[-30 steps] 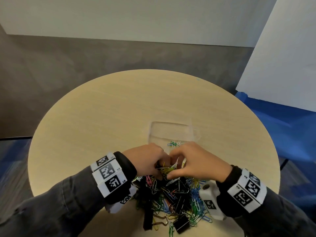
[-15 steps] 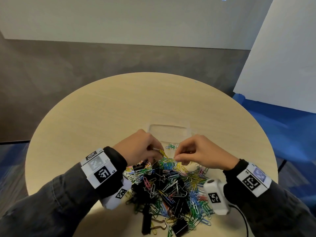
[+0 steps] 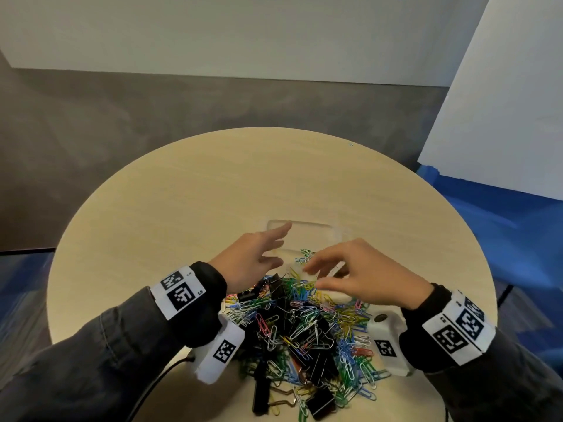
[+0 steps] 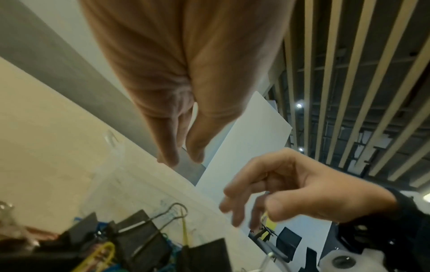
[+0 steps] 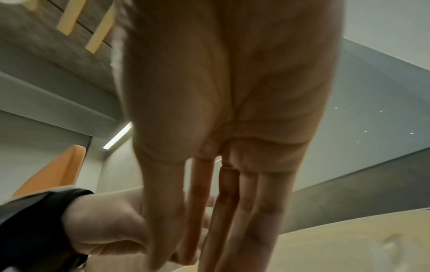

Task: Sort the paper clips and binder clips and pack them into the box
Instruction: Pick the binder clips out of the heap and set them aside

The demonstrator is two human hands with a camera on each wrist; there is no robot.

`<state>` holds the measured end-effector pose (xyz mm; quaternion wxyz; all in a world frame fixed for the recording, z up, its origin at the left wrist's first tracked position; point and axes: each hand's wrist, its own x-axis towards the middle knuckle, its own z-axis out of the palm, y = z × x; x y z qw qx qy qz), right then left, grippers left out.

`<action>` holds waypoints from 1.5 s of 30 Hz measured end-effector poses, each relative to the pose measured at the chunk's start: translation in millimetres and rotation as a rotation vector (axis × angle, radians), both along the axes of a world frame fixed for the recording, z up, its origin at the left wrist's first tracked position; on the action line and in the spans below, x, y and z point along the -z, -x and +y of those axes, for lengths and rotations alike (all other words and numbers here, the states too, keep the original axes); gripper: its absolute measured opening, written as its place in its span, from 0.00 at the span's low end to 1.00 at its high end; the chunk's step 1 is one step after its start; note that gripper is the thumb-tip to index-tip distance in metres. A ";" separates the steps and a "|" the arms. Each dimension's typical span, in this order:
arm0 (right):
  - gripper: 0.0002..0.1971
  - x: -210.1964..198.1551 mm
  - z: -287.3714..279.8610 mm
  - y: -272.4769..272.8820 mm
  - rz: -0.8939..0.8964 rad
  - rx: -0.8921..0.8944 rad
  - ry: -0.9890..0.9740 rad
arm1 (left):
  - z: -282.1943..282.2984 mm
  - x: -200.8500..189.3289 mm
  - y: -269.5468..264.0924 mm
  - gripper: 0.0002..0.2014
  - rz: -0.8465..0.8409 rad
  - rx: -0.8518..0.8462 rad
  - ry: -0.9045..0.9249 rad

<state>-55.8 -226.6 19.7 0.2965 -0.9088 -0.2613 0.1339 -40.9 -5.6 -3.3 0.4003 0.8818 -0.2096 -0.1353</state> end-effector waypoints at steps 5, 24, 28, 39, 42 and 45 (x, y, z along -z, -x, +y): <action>0.10 4.0 12.8 11.4 0.044 -0.149 0.150 | 0.6 -11.9 3.5 0.16 -0.159 0.102 -0.079; 0.04 -6.3 -18.8 -6.3 0.290 0.003 -0.102 | -2.0 -8.0 6.4 0.02 -0.024 0.335 -0.238; 0.04 -13.8 -32.2 -11.8 0.233 0.043 -0.151 | 0.5 -11.9 6.2 0.05 -0.025 0.333 -0.191; 0.09 6.1 -81.1 -37.0 0.046 0.426 0.248 | 16.2 -21.5 -3.3 0.05 -0.059 0.112 -0.062; 0.08 14.5 -78.7 -37.9 0.060 0.422 0.312 | 31.7 -19.7 -14.2 0.06 -0.113 0.002 -0.248; 0.06 14.7 -70.4 -37.1 -0.074 0.383 0.419 | 49.5 -13.8 -25.0 0.06 -0.074 -0.079 -0.413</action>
